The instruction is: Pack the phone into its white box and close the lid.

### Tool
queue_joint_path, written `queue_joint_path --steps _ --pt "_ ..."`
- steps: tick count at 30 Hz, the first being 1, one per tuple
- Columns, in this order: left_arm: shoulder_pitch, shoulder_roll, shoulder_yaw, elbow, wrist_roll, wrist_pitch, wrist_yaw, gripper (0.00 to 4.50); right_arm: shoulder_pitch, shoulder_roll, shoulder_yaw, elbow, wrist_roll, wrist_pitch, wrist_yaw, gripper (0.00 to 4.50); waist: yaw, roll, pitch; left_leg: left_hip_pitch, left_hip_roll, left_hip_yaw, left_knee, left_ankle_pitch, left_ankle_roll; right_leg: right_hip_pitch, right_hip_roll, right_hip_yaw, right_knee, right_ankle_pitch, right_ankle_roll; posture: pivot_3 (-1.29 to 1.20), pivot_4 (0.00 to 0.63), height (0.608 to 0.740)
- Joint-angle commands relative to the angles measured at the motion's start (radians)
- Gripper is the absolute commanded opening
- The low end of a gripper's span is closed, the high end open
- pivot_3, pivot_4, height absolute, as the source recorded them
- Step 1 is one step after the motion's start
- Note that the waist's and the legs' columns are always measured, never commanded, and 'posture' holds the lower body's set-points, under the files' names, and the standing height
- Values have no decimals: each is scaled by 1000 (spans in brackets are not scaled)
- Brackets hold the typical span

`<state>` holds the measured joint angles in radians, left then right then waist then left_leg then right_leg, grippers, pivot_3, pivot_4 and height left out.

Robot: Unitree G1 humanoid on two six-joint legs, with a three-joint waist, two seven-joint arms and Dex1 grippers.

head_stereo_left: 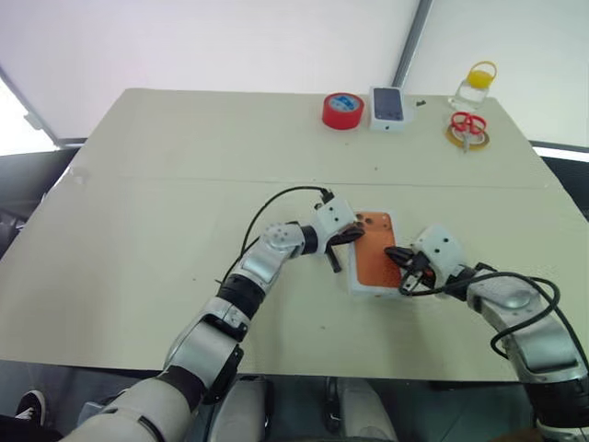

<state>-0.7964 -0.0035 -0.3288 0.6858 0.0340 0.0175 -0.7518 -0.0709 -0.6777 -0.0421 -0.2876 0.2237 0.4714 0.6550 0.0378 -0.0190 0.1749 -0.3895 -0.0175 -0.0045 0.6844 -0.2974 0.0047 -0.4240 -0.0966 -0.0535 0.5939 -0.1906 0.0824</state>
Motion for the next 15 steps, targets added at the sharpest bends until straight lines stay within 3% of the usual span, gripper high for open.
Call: queue_joint_path --steps 1,2,8,10,15 --pt "31 2 45 -3 -62 79 -59 567 0 60 -75 -63 172 63 43 885 -1 0 0 0 0 0 0 0 0 0 0 0 0 0 0 0 150 740" --pt "37 4 67 -30 -89 92 -70 837 -10 61 -83 -61 173 52 48 1288 -2 1 0 0 0 0 0 0 0 0 0 0 0 0 1 0 150 740" --pt "140 116 162 -341 -212 159 -147 3928 -45 45 -134 -35 201 24 70 4468 -1 3 2 -2 0 0 0 0 0 -3 0 0 1 1 2 0 150 740" --pt "198 192 180 -455 -242 218 -178 4454 -23 29 -159 -55 232 1 125 4500 -1 3 2 -2 0 0 0 0 0 -3 0 0 1 1 2 0 150 740" --pt "377 396 308 -733 -352 308 -217 4454 55 -50 -298 -42 290 -84 248 4500 -1 7 3 -2 0 0 -1 0 0 -3 -1 1 1 1 1 0 150 740"
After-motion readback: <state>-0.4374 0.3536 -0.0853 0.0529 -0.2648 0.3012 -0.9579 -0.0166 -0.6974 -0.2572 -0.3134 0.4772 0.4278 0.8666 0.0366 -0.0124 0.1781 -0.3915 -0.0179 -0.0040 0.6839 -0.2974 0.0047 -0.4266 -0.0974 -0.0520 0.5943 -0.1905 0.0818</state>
